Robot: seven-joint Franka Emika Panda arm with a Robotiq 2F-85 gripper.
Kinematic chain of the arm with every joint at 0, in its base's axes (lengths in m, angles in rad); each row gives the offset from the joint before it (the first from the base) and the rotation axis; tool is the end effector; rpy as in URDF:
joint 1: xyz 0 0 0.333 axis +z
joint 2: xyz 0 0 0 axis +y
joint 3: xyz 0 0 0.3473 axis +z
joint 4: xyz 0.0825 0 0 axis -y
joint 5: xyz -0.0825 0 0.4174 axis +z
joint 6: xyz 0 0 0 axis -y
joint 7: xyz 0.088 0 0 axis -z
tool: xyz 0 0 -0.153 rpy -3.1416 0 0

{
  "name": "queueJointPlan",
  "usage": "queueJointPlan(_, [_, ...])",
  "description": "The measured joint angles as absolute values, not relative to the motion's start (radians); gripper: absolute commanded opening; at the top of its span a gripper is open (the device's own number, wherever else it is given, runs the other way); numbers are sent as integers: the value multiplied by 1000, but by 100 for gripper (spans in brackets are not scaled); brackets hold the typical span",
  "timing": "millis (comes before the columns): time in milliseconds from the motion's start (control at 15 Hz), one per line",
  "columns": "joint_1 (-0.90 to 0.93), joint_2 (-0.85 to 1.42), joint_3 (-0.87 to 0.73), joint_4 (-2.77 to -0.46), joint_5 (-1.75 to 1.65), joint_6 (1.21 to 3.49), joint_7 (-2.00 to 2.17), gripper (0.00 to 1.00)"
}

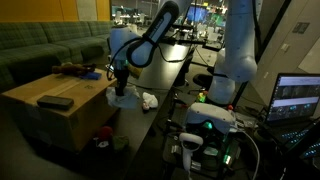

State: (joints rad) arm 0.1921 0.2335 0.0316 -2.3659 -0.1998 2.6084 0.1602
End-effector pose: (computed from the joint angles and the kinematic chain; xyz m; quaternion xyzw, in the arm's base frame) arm 0.5227 0.1192 0.1847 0.9920 0.1168 0.0138 0.0457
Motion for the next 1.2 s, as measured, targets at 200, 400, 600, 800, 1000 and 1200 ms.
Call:
queueJointPlan(200, [184,249,33,-2456,-188,2687,160,5])
queueJointPlan(400, [174,303,33,-2493,-182,2772,166,5])
queueJointPlan(600, [179,392,8,-2487,-181,2865,191,6])
queueJointPlan(800, [210,479,-50,-2460,-181,2945,215,47])
queueJointPlan(1000, [247,544,-97,-2422,-181,2987,232,70])
queueJointPlan(1200, [283,577,-125,-2394,-179,3014,242,92])
